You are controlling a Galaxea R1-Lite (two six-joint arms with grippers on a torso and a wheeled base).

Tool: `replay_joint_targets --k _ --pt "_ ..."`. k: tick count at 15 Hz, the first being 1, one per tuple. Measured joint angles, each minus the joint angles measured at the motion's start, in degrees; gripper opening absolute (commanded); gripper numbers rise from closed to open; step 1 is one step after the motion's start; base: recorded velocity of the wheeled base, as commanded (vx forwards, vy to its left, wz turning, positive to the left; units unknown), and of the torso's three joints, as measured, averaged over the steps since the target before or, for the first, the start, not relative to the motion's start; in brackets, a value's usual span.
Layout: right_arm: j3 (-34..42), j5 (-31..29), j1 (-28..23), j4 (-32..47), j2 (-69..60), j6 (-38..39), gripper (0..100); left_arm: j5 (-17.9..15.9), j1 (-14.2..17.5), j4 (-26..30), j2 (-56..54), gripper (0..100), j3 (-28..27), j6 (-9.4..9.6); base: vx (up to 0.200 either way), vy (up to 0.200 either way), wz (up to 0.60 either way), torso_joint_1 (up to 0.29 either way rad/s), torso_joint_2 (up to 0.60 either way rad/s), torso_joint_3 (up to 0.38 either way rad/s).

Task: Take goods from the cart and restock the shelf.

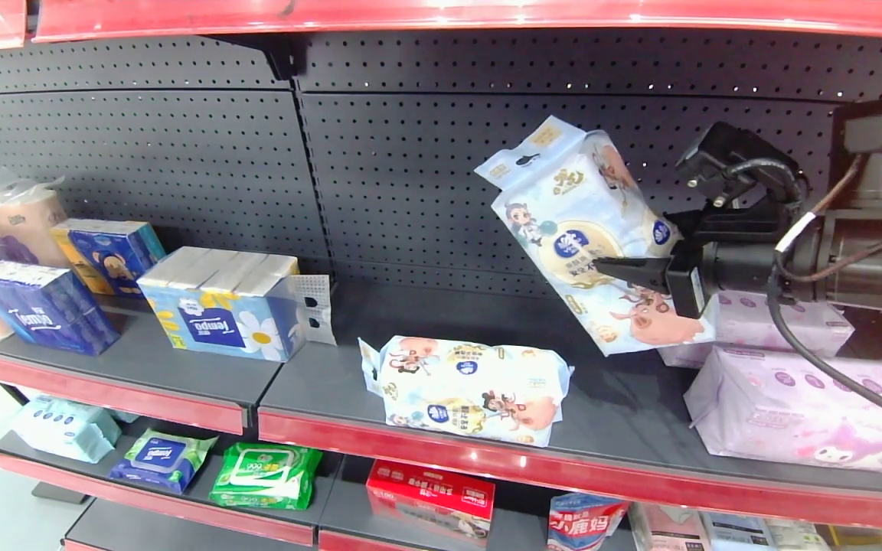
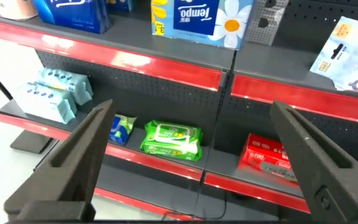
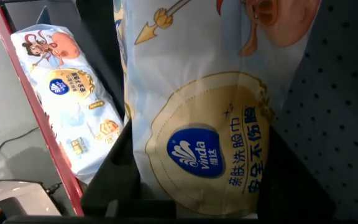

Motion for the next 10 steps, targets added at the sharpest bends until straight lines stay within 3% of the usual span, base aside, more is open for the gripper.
replay_joint_targets --k 3,10 --pt "-2.1 2.4 -0.8 -0.9 3.6 -1.2 0 0.0 0.0 0.1 0.0 100 0.0 0.0 0.0 0.0 0.0 0.0 0.0 0.0" --pt "-3.6 11.6 -9.1 -3.0 10.3 -10.3 0 0.0 0.0 0.1 0.0 100 0.0 0.0 0.0 0.0 0.0 0.0 0.0 0.0"
